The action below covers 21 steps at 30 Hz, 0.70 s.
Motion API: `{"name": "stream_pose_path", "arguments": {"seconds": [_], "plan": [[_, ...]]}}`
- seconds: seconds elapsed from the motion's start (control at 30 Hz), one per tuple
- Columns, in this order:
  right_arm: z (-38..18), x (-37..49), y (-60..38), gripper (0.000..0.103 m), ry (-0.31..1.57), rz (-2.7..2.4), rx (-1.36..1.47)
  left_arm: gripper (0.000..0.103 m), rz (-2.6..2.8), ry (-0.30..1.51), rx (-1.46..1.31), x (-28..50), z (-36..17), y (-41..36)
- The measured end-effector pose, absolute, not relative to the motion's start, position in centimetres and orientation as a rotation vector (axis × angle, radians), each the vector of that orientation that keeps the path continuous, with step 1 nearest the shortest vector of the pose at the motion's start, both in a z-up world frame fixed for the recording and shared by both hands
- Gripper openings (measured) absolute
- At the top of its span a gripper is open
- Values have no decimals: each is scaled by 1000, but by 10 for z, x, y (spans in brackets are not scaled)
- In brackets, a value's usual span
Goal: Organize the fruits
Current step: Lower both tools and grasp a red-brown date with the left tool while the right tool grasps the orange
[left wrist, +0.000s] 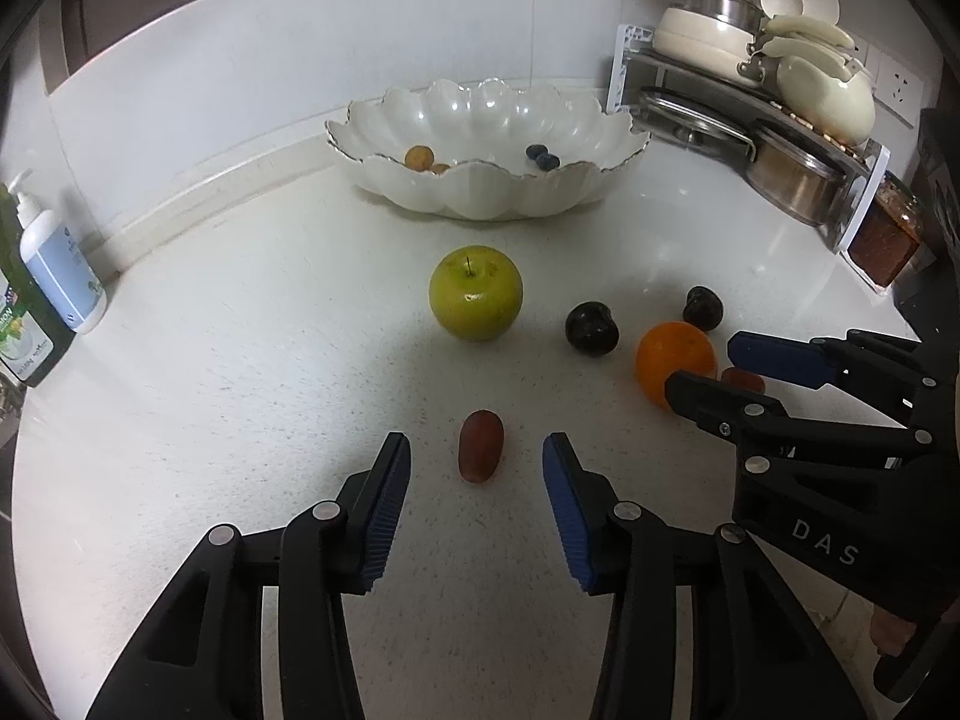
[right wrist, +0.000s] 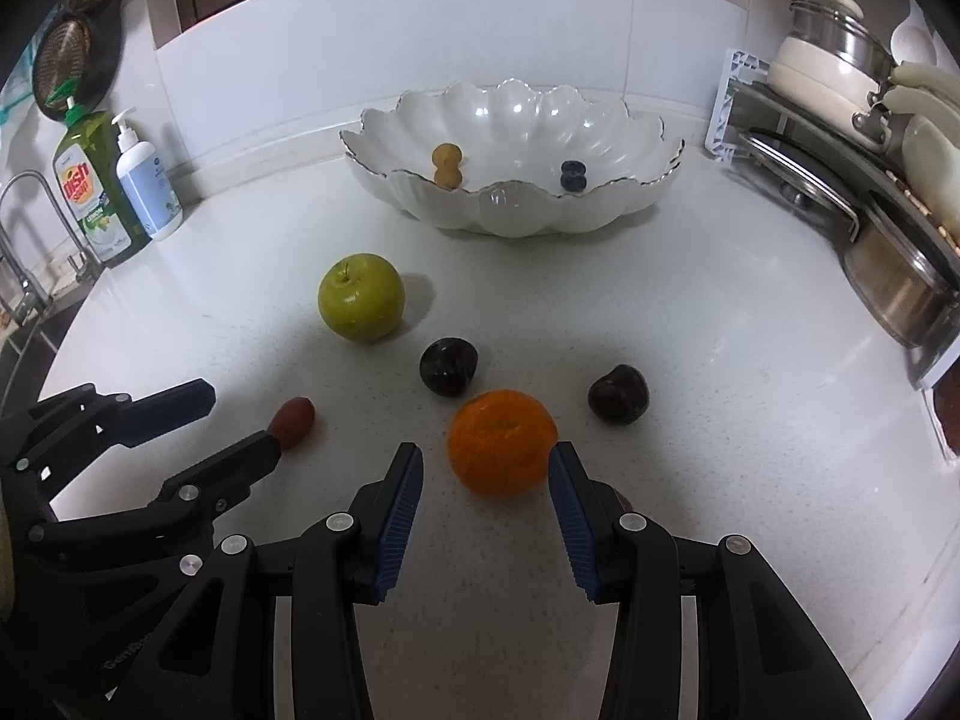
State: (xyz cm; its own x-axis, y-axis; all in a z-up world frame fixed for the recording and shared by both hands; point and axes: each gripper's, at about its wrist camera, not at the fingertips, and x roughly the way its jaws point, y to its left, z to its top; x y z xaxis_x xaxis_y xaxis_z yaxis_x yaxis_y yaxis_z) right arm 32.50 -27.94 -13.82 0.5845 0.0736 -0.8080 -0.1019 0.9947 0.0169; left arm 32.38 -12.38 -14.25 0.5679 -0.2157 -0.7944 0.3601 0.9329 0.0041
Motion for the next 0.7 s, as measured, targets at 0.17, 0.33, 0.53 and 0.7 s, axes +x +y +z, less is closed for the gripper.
{"name": "stream_pose_path", "arguments": {"seconds": [0.17,0.33,0.53,0.7], "plan": [[-145,330,-280,45,960,96,-36,43,-345,928,175,329,-150,-127],[-150,336,-281,45,971,88,-42,41,-347,947,172,333,-157,-128],[-153,341,-280,45,974,85,-42,35,-353,962,180,339,-164,-131],[-153,342,-280,45,968,86,-51,28,-353,982,187,343,-170,-132]]}}
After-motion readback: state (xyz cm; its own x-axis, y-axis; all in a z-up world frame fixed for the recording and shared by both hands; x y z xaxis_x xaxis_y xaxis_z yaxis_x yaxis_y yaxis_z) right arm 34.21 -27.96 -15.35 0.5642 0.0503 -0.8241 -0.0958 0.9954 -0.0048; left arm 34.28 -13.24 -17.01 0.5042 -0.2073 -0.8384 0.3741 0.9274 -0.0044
